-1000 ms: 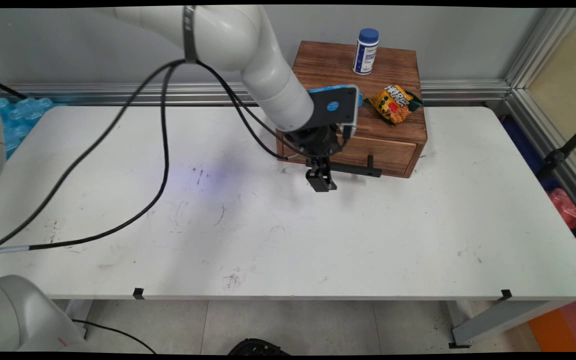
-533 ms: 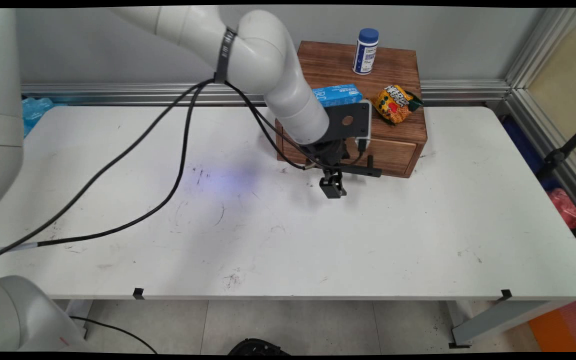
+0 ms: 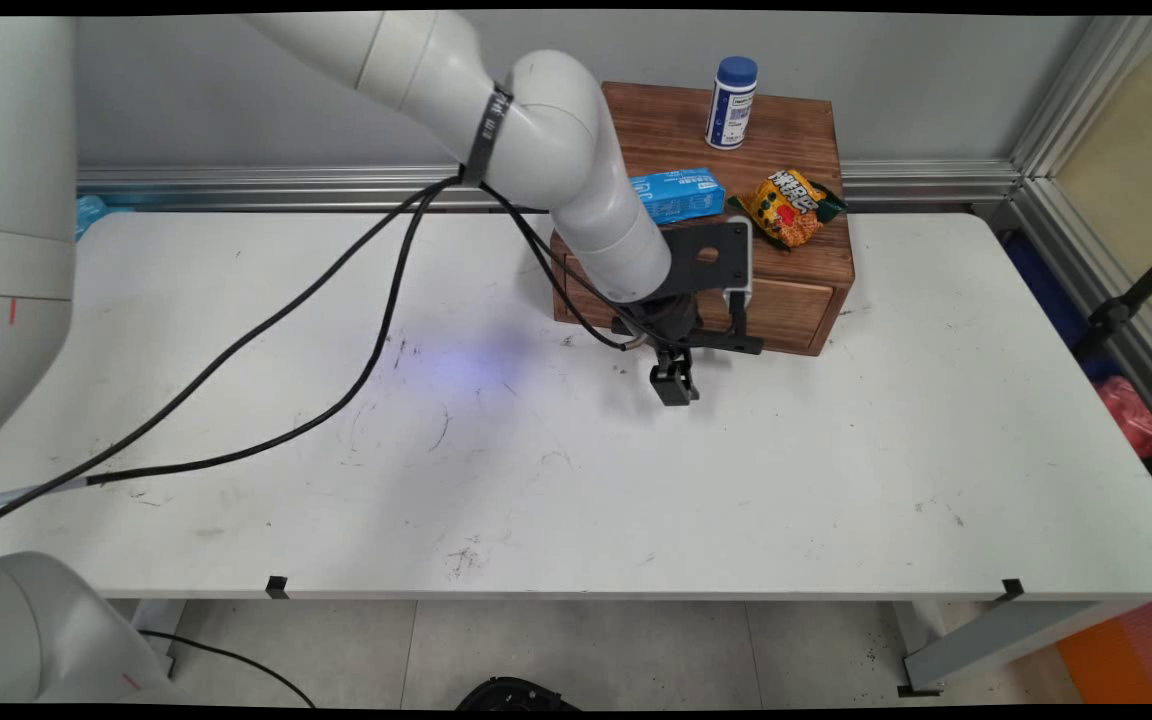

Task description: Open the drawer

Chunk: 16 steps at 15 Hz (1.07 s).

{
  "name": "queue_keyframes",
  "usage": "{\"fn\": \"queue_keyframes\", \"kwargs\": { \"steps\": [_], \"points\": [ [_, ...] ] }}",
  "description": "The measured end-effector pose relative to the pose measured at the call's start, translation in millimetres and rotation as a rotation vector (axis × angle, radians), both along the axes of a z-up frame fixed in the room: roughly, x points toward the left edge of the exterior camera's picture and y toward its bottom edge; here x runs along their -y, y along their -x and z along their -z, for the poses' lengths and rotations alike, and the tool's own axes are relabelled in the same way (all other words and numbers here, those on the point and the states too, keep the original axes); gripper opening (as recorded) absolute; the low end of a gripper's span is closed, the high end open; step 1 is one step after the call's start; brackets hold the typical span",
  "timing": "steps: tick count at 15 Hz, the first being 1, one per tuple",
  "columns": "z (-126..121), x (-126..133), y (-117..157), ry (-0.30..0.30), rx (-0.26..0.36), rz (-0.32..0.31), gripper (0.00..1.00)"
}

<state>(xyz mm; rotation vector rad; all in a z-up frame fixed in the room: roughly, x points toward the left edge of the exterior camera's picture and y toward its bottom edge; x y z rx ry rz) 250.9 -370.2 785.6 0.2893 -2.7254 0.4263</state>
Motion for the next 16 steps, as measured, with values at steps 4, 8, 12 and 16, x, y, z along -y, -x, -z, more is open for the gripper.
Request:
{"fn": "queue_keyframes", "kwargs": {
  "steps": [4,8,12,16],
  "points": [
    [8.8,4.1,2.3,-0.025,0.007,-0.019,1.00],
    [13.3,7.7,1.3,-0.041,0.013,-0.030,1.00],
    [14.6,8.6,0.8,-0.056,0.013,-0.035,1.00],
    [14.2,5.6,1.8,-0.075,0.011,-0.038,1.00]
  ]
}}
